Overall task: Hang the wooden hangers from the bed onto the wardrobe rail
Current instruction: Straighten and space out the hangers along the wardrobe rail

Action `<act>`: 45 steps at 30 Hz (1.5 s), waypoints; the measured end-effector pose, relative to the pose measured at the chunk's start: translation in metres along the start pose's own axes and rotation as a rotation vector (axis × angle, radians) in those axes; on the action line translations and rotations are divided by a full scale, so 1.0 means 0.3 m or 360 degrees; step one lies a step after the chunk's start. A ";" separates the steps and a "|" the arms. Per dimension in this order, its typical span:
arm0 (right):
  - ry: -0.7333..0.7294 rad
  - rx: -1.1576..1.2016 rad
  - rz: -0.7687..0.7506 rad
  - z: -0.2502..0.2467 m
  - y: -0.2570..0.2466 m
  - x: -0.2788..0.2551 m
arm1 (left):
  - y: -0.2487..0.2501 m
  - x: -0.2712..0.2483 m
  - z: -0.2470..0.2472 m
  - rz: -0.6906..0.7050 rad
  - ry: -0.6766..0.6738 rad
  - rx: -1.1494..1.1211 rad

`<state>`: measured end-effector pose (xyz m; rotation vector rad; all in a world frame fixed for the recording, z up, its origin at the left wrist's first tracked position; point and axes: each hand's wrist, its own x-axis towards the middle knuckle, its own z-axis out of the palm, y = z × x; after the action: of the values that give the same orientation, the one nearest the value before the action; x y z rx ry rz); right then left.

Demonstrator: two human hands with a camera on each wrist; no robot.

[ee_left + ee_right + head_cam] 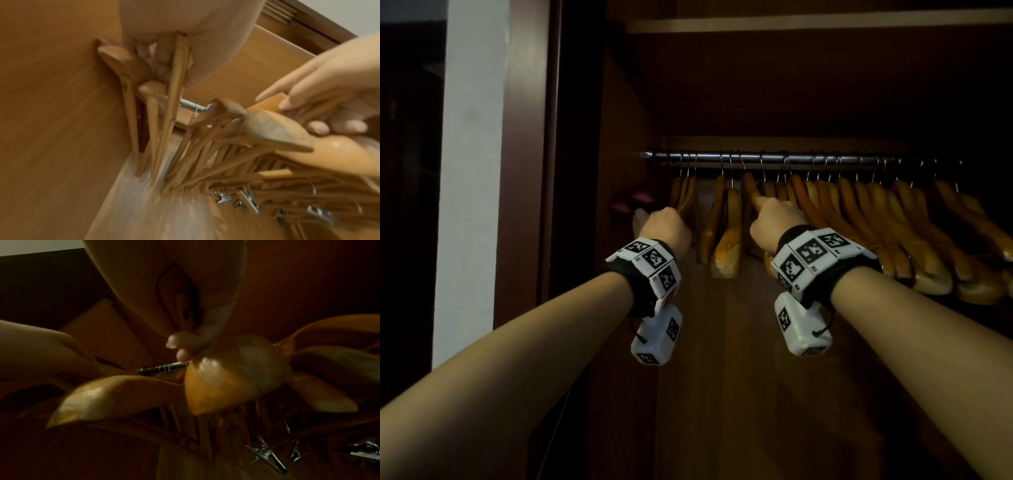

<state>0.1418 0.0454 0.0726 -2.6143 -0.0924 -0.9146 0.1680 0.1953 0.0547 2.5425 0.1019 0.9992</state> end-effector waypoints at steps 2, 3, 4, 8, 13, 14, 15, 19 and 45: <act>0.0001 -0.0011 -0.0001 0.000 0.001 -0.001 | -0.003 0.004 0.017 0.0033 0.0081 0.0050; 0.0000 -0.0015 -0.0004 0.000 0.002 -0.002 | -0.003 0.006 0.024 0.0093 0.0150 0.0105; -0.0003 -0.0017 -0.0009 -0.001 0.001 -0.002 | -0.001 0.008 0.029 0.0180 0.0231 0.0177; -0.0032 -0.0027 -0.0017 -0.004 -0.004 -0.001 | 0.040 0.010 0.035 0.0452 0.0270 0.0242; -0.0031 -0.0017 -0.0020 -0.006 -0.003 -0.001 | 0.098 0.009 0.063 0.0286 -0.0099 0.0453; -0.0029 -0.0015 -0.0020 -0.007 -0.001 -0.001 | 0.102 0.005 0.067 0.0261 -0.0121 0.0460; -0.0025 -0.0012 -0.0020 -0.007 -0.001 -0.001 | 0.105 0.002 0.072 0.0240 -0.0135 0.0454; -0.0010 0.0009 -0.0018 -0.006 0.003 -0.001 | 0.108 -0.002 0.079 0.0226 -0.0042 0.0456; -0.0015 -0.0032 -0.0044 -0.010 -0.001 -0.008 | 0.003 0.013 0.094 0.0267 0.0322 0.0296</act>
<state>0.1382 0.0446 0.0736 -2.6423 -0.1225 -0.9177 0.1897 0.1856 0.0390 2.6429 0.0406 1.3700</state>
